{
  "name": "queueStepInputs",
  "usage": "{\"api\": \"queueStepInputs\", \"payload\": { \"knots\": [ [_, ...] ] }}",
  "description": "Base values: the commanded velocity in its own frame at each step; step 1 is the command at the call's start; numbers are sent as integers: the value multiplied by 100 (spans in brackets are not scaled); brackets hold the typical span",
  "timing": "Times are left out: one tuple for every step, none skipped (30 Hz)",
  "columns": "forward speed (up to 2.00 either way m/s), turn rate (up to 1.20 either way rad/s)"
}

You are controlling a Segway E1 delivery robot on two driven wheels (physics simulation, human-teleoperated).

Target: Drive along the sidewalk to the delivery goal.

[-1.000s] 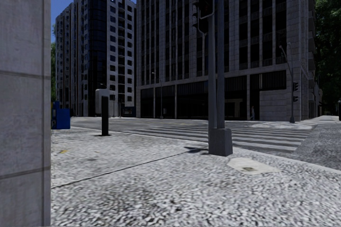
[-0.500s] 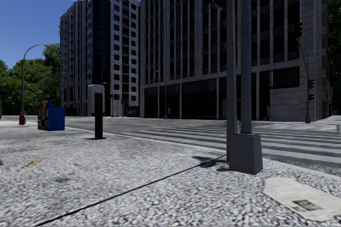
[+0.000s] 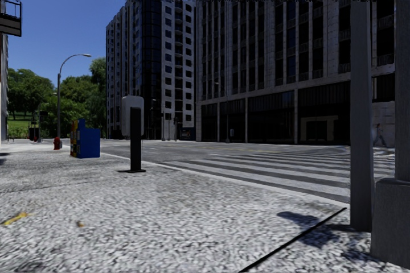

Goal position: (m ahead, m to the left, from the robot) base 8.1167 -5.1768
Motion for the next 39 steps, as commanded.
{"api": "queueStepInputs", "payload": {
  "knots": [
    [200,41],
    [200,41],
    [200,41],
    [200,30],
    [200,22],
    [200,17],
    [200,1],
    [200,0],
    [200,0],
    [200,0],
    [200,0],
    [200,0],
    [200,0],
    [200,0],
    [200,0],
    [200,0],
    [200,0],
    [200,0],
    [200,0],
    [200,0],
    [200,0],
    [200,0],
    [200,0],
    [200,0],
    [200,0],
    [200,0],
    [200,0],
    [200,0],
    [200,0],
    [200,0],
    [200,0],
    [200,0],
    [200,0],
    [200,0],
    [200,0],
    [200,0],
    [200,0],
    [200,0],
    [197,0]
  ]
}}
